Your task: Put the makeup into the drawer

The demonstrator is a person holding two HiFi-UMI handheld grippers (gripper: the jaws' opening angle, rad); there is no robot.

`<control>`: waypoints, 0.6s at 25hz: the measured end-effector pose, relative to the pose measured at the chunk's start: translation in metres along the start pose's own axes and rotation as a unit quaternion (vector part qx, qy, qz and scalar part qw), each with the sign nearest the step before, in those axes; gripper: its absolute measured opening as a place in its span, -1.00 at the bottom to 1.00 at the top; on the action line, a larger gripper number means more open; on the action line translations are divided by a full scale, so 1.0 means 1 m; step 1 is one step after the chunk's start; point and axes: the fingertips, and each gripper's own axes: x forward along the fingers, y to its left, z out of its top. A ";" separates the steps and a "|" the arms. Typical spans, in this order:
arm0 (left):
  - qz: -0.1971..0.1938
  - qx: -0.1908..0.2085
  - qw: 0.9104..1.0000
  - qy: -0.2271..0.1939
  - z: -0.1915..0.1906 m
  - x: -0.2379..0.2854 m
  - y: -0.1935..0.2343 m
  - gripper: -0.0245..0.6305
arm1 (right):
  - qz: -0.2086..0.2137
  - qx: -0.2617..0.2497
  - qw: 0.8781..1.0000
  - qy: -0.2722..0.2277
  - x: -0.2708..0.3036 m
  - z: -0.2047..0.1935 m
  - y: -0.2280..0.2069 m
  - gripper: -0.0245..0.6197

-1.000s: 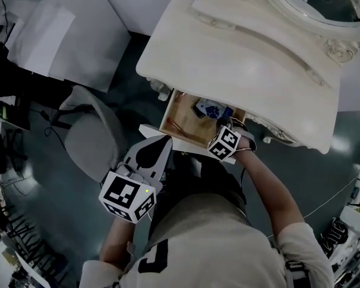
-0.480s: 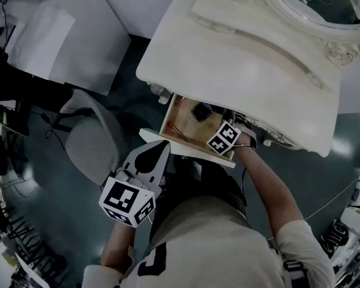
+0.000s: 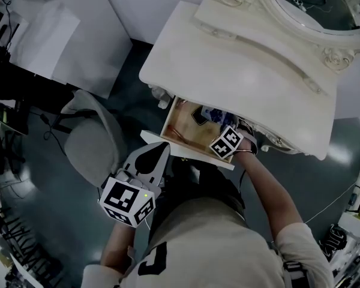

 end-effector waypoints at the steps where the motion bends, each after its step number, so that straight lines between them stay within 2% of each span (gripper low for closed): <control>1: -0.001 0.000 1.000 -0.002 0.000 -0.001 0.000 -0.76 | 0.003 0.015 1.000 -0.010 -0.006 0.002 0.000 -0.30; 4: -0.007 0.003 1.000 -0.008 0.003 -0.004 0.000 -0.76 | 0.035 0.099 0.993 -0.051 -0.032 0.014 -0.002 -0.31; 7: -0.016 0.012 1.000 -0.017 0.010 -0.007 -0.001 -0.76 | 0.064 0.199 0.972 -0.112 -0.071 0.035 -0.017 -0.31; 11: -0.018 0.025 0.999 -0.032 0.018 -0.016 0.005 -0.76 | 0.097 0.288 0.931 -0.200 -0.122 0.063 -0.032 -0.31; 15: -0.023 0.023 0.998 -0.052 0.022 -0.030 0.006 -0.76 | 0.184 0.368 0.870 -0.270 -0.171 0.089 -0.017 -0.31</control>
